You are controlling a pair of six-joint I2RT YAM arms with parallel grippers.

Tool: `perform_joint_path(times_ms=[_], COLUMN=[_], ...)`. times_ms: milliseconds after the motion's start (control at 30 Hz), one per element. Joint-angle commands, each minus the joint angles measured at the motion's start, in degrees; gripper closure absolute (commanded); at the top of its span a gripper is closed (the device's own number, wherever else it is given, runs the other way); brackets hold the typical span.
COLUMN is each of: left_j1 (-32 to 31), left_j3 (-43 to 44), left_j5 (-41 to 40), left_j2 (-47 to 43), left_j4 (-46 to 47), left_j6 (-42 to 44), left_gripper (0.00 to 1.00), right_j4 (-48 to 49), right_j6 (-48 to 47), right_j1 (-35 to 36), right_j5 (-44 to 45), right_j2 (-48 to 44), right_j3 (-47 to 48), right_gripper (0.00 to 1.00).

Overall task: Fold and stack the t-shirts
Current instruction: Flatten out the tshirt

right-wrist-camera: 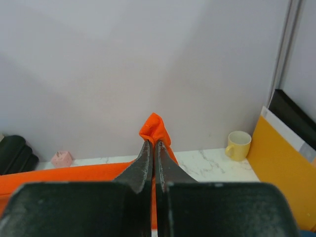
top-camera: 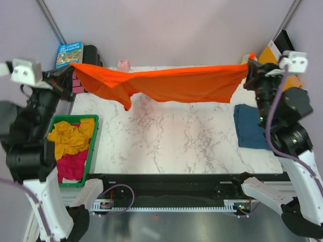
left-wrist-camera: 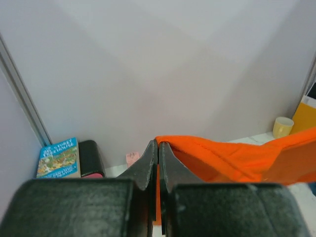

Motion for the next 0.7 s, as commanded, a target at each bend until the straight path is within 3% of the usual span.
perform_joint_path(times_ms=[0,267,467,567,667], left_j1=[0.5,0.5,1.1,1.4,1.4], left_j3=[3.4,6.5,3.9,-1.1,-15.3], left_j5=[-4.4,-7.2,-2.8,2.4,6.4], left_j2=[-6.6,-4.3,5.1,10.3,14.5], left_j4=[-2.2,-2.3,0.6,2.8,7.4], left_j6=[2.2,4.5,3.8,4.3,5.6], left_gripper=[0.98,0.98,0.98,0.98,0.98], right_j4=[-4.8,-2.0,4.0,7.3,12.6], right_j6=[-3.8,-3.9,-3.8,-0.7,4.7], right_j1=[0.1,0.1,-0.9,-3.7,-7.1], right_j5=[3.2,4.7,6.3,3.3,0.6], right_j2=[-4.6,-3.6,2.2,5.6,8.9], right_j3=[4.7,1.9,-4.4,-9.6,-20.5], right_gripper=[1.0,1.0,1.0,1.0,1.0])
